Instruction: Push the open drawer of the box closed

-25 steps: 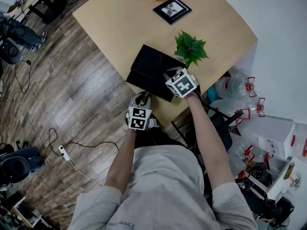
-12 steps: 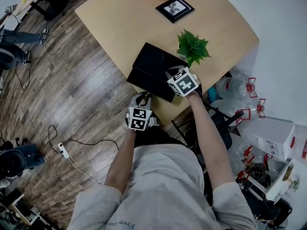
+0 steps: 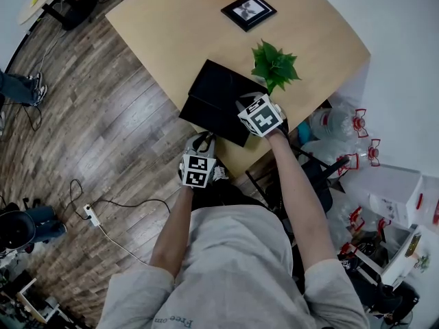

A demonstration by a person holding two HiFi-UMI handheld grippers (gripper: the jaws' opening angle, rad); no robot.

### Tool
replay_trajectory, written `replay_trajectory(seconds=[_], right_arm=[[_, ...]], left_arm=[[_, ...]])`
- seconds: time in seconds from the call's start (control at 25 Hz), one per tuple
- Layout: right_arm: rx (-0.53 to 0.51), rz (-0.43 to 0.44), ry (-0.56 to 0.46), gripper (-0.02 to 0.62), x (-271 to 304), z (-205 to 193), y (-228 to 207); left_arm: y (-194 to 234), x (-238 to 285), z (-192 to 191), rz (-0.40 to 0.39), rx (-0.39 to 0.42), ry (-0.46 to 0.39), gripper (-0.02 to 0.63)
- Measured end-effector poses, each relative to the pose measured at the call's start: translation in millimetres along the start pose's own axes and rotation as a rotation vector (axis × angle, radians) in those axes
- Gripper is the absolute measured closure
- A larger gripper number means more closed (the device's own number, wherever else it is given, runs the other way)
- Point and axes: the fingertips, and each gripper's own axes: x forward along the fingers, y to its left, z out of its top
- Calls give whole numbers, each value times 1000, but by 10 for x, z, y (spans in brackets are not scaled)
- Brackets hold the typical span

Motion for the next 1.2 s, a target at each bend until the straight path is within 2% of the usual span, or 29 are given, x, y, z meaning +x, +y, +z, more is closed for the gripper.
replay_trajectory(seconds=[1.2], right_arm=[[4,-2,1,595,-19,-7,8]], left_arm=[[9,-101,-78,-6,6,-7,483]])
